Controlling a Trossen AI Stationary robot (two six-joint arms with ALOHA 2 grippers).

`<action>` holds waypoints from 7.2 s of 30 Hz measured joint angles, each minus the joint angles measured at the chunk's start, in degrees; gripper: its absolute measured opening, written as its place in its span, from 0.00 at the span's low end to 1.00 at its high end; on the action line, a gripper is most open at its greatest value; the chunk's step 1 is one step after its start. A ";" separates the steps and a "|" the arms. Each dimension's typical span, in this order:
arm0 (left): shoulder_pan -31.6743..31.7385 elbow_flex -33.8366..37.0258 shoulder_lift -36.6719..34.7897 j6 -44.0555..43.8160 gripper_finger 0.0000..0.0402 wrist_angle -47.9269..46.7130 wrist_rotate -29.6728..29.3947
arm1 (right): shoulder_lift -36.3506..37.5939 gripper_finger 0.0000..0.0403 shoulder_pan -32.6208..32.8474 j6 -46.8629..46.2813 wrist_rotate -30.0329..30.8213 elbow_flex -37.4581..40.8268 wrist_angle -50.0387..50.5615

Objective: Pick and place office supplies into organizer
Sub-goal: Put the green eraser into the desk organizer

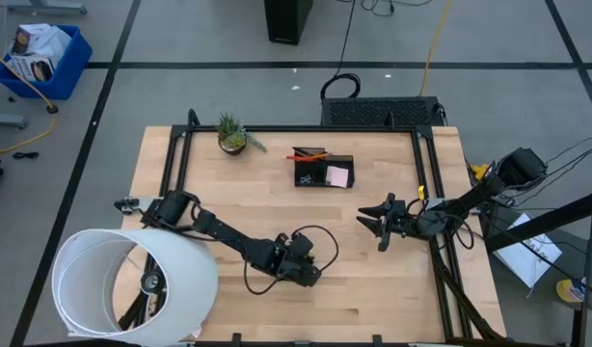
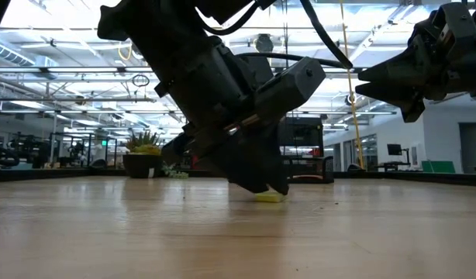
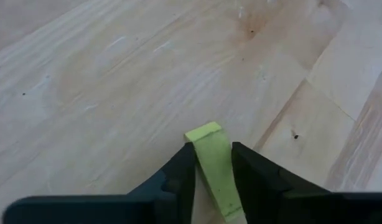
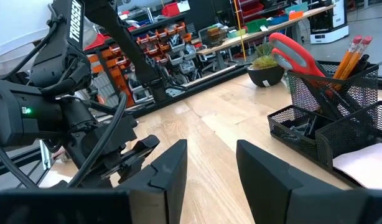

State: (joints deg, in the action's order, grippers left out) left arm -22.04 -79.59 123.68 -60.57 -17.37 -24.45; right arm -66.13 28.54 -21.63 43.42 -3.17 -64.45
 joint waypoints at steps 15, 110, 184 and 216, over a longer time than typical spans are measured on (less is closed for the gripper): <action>-0.56 -5.14 0.37 2.49 0.23 -6.82 0.22 | 0.00 0.33 0.02 0.00 0.00 0.01 -0.01; 0.41 -10.49 -0.64 11.24 0.18 -21.83 -11.13 | 0.02 0.33 0.02 0.00 0.00 0.01 0.14; 1.07 -1.66 -0.85 -1.07 0.08 -15.31 -8.17 | 0.02 0.33 0.01 0.00 0.00 0.00 -0.01; -1.43 18.77 -0.46 18.56 0.40 35.36 -20.87 | 0.02 0.33 0.02 0.00 0.00 0.01 0.00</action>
State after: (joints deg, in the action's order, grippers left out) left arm -23.47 -60.82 123.22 -42.01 17.99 -45.32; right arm -66.11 28.56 -21.63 43.42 -3.16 -64.45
